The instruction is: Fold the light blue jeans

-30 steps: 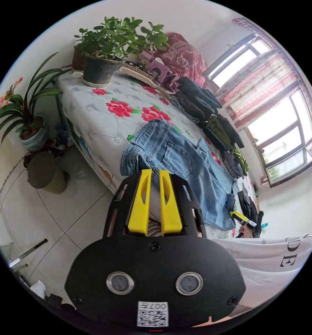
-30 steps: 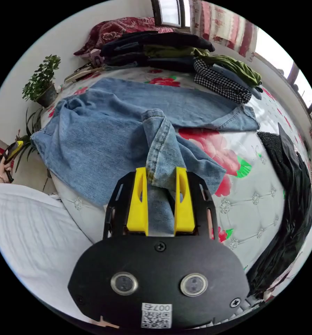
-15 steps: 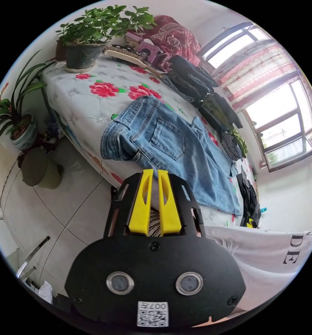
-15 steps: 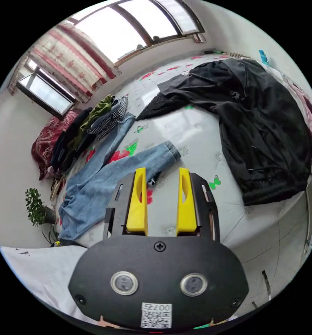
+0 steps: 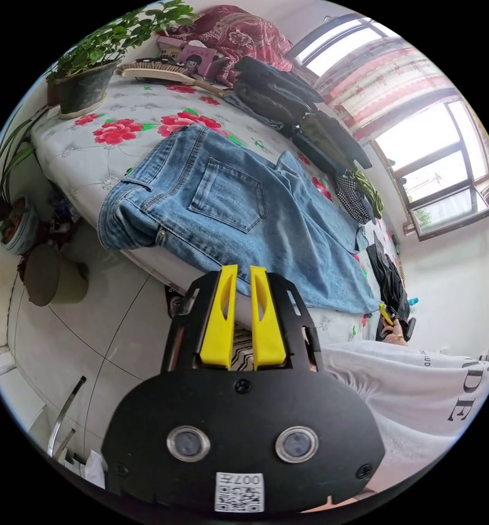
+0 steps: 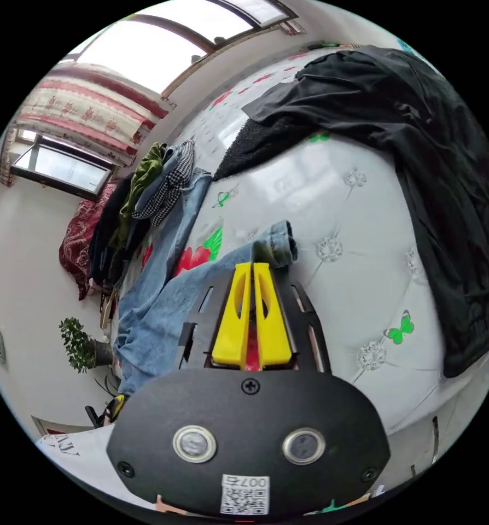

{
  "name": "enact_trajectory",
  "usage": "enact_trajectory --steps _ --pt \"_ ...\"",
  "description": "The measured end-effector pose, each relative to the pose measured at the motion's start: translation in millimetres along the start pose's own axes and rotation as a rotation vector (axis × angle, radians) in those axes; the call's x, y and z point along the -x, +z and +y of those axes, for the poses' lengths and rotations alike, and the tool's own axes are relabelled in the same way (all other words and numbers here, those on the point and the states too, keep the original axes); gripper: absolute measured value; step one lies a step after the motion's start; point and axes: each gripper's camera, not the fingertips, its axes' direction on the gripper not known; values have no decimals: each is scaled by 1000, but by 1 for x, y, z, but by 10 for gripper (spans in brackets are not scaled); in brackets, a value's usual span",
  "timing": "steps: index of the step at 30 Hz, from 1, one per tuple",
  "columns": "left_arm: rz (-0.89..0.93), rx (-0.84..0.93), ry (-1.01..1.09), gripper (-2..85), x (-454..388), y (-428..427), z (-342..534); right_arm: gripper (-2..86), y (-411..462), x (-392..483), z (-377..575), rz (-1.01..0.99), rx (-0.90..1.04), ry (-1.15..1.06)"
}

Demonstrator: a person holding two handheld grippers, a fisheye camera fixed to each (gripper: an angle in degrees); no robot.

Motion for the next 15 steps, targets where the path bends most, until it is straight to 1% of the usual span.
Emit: enact_trajectory --steps 2,3,5,7,8,9,10,11,12,13,14,15 --pt "-13 7 -14 47 0 1 -1 2 -33 38 -12 -80 -84 -181" --pt "-17 5 -17 47 0 0 -1 1 -46 49 -12 -110 -110 -234" --pt "-35 -5 -31 45 1 -3 -2 0 -106 83 1 -204 -203 -419" --pt "-47 -8 -43 44 4 -5 -2 -1 -144 89 19 -206 -256 -502" --pt "-54 -7 -49 44 5 -5 -3 0 -158 83 29 -164 -264 -507" --pt "-57 -6 -52 43 6 -5 -3 0 -162 76 32 -138 -255 -492" --pt "-62 2 -56 43 8 -4 -4 2 -158 55 34 -85 -202 -429" --pt "-67 14 -59 43 10 -1 -6 4 -144 26 34 -27 -114 -319" --pt "-71 19 -60 43 11 0 -7 6 -135 8 34 6 -70 -245" --pt "-76 26 -64 43 13 2 -9 12 -117 -25 37 67 -7 -118" --pt "-76 26 -71 44 15 4 -12 19 -102 -49 43 151 27 -43" --pt "-74 23 -74 44 15 5 -13 23 -96 -58 46 193 38 -12"
